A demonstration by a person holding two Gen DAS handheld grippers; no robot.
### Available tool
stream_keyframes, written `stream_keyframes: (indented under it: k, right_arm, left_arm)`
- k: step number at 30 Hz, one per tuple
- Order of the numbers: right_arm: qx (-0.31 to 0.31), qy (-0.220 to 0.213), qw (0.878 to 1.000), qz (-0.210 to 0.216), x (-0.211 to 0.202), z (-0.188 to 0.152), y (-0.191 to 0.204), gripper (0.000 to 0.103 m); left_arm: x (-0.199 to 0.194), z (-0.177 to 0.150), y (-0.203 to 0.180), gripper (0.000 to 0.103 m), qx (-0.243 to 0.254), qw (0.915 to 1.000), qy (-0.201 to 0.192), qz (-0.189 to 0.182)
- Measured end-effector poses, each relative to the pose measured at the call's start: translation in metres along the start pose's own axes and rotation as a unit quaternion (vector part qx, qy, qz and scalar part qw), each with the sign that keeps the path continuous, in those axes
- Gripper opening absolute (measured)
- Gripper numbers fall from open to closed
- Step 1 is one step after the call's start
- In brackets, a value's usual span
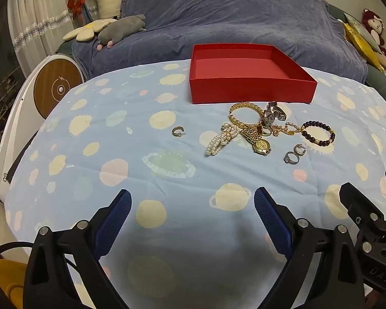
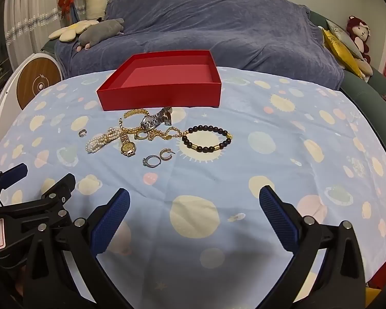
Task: Organize jewelry
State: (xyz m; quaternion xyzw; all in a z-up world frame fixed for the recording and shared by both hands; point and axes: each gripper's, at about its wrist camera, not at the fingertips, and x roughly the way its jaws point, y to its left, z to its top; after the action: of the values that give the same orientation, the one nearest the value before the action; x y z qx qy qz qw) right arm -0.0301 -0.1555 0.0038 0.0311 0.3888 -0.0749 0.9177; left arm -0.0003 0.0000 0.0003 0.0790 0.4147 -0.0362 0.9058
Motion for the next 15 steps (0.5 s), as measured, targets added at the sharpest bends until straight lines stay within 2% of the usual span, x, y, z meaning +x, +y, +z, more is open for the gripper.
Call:
stream_keyframes:
  k: [15]
  right_arm:
    - [0.000,0.000,1.000,0.000,0.0011,-0.0004,-0.0010,0.098]
  left_arm:
    - [0.0002,0.0000,0.0000,0.093,0.001,1.0000,-0.001,0.000]
